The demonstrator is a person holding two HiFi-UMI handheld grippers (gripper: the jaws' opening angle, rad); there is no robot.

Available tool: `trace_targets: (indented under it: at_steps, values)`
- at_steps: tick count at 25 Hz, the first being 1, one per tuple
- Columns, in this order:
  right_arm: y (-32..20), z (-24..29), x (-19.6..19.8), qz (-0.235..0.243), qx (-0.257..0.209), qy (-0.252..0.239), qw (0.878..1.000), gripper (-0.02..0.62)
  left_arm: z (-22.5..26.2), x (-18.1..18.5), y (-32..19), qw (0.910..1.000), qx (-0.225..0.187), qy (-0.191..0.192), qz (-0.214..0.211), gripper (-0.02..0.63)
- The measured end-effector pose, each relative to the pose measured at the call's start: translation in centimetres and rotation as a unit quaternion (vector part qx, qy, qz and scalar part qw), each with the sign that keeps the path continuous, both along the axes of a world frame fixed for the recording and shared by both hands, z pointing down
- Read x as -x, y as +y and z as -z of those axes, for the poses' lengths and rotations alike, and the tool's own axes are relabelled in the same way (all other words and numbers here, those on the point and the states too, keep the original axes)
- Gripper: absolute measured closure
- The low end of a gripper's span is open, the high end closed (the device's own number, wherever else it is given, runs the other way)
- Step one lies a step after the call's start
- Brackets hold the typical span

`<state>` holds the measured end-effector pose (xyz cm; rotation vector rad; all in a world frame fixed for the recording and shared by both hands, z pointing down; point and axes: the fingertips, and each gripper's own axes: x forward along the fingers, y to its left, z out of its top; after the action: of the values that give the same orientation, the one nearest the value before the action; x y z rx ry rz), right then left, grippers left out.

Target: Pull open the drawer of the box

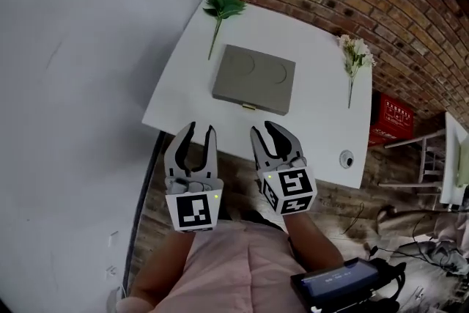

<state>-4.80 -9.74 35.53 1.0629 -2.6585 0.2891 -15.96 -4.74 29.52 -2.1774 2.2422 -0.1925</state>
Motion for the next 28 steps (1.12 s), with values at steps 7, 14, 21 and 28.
trace_targets:
  at_steps: [7, 14, 21, 28]
  values:
    - [-3.7, 1.4, 2.0, -0.063, -0.01, 0.001, 0.998, 0.472, 1.4, 2.5, -4.9, 0.9982, -0.012, 0.01, -0.058, 0.512]
    - [-5.0, 2.2, 2.9, -0.111, -0.022, -0.004, 0.994, 0.472, 1.7, 3.7, -7.1, 0.9943, -0.023, 0.02, -0.102, 0.517]
    - [-5.3, 2.5, 1.6, -0.144, -0.024, -0.015, 0.989, 0.472, 1.9, 3.0, -7.8, 0.9912, -0.026, 0.014, -0.129, 0.515]
    - [-5.6, 0.8, 0.3, -0.156, 0.0, -0.013, 0.988, 0.472, 0.5, 2.3, -8.3, 0.9905, -0.006, 0.01, -0.137, 0.493]
